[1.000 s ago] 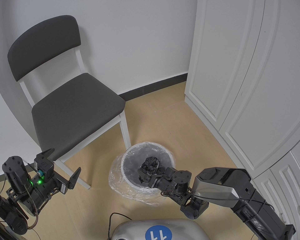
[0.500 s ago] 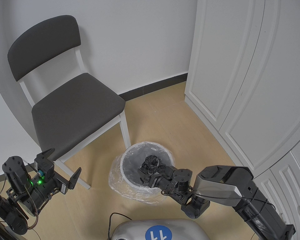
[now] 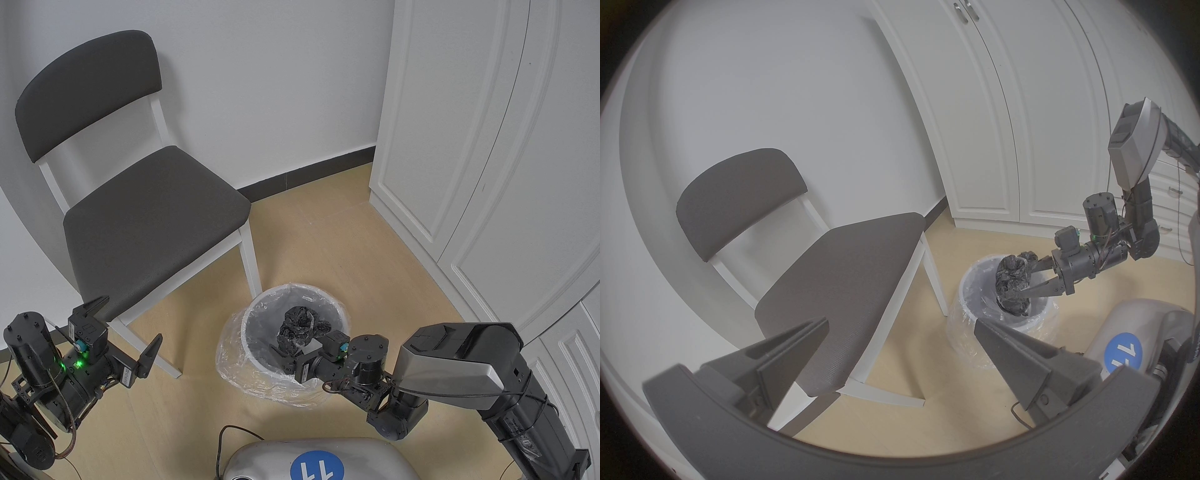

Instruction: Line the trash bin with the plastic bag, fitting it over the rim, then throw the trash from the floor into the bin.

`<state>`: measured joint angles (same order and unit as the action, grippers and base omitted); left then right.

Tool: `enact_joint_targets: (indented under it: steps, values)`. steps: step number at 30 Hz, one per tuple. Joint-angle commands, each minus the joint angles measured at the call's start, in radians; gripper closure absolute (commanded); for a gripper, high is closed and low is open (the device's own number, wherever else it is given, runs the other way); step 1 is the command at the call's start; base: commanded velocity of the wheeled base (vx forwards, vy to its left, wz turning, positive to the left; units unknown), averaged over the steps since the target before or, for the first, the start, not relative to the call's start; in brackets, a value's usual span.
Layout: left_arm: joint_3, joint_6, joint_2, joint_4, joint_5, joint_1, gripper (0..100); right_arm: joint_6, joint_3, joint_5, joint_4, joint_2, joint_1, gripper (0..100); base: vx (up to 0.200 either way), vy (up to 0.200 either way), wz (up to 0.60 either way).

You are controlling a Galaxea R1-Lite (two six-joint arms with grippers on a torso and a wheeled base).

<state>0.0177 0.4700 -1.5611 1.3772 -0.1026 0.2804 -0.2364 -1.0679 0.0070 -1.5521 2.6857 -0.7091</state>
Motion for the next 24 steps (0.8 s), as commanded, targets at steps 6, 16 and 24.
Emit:
enact_joint_targets:
  steps: [6, 16, 24]
  values:
    - [-0.016, -0.001, 0.004, 0.000, 0.000, -0.001, 0, 0.279, -0.038, 0.005, 0.003, 0.016, 0.014, 0, 0.000, 0.000, 0.00]
    - [-0.018, 0.001, -0.002, 0.000, 0.000, 0.006, 0, 0.299, -0.172, 0.010, 0.033, 0.132, 0.050, 0, 0.000, 0.000, 0.00]
    - [-0.018, 0.001, -0.004, 0.000, 0.000, 0.006, 0, 0.319, -0.165, -0.002, 0.041, 0.123, 0.056, 0, 0.000, 0.000, 0.00]
